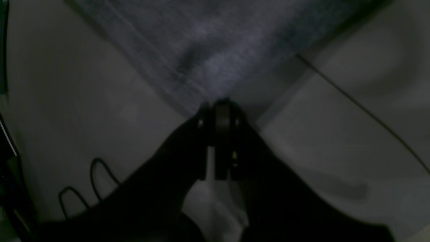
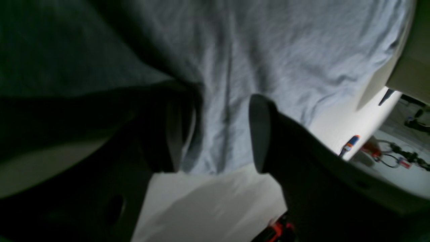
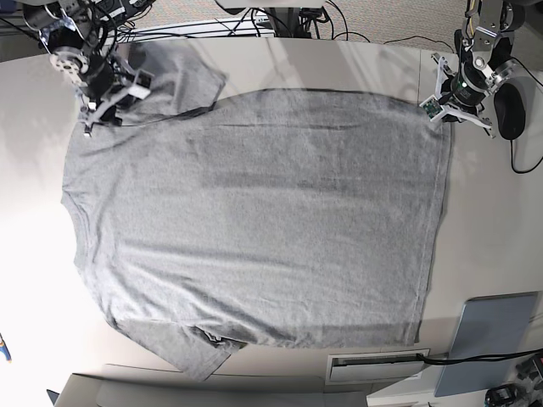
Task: Fold the T-shirt properly
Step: 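Move both grippers to the shirt's shoulder corners and grasp them, then lift the shoulder corners with both grippers and pull them taut, then fold the shoulder strip over toward the hem with both grippers, release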
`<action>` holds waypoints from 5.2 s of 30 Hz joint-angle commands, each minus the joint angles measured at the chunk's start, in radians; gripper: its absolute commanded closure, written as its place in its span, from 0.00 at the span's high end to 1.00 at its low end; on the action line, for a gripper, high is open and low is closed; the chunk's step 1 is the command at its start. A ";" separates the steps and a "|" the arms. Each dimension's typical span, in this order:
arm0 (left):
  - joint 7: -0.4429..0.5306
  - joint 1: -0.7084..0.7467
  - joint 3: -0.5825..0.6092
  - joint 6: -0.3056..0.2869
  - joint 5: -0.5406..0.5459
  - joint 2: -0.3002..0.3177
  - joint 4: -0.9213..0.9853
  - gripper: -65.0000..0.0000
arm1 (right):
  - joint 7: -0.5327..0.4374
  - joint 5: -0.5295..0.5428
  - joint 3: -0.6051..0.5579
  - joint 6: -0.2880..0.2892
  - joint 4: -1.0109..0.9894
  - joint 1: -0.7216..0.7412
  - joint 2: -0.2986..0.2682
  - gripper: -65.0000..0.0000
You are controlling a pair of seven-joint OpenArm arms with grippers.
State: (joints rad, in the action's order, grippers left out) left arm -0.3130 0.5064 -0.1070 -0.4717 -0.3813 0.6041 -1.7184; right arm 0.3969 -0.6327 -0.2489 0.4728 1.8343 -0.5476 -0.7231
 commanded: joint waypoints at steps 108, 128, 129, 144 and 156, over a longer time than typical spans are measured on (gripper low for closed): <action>-0.021 -0.008 -0.262 0.052 0.517 0.022 -0.160 0.00 | 0.258 0.183 -0.073 -0.250 0.035 0.359 -0.010 0.00; -0.019 -0.031 -0.262 0.053 0.540 0.022 -0.159 0.00 | 0.283 0.135 -0.072 -0.291 0.035 0.365 0.016 0.00; -0.019 -0.031 -0.262 0.053 0.540 0.022 -0.159 0.00 | 0.283 0.135 -0.072 -0.291 0.035 0.365 0.016 0.00; -0.001 -0.064 -0.262 0.051 0.539 0.022 -0.150 0.00 | 0.283 0.136 -0.072 -0.291 0.035 0.365 0.016 0.00; -0.002 -0.230 -0.224 -0.027 0.584 0.022 0.062 0.00 | 0.285 0.140 -0.072 -0.291 0.035 0.365 0.016 0.00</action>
State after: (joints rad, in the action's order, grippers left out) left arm -0.3355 0.2855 -0.3244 -0.5064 0.1951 0.6064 -1.6432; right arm 0.6804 -0.4805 -0.3305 0.2016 1.8576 -0.1947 -0.6922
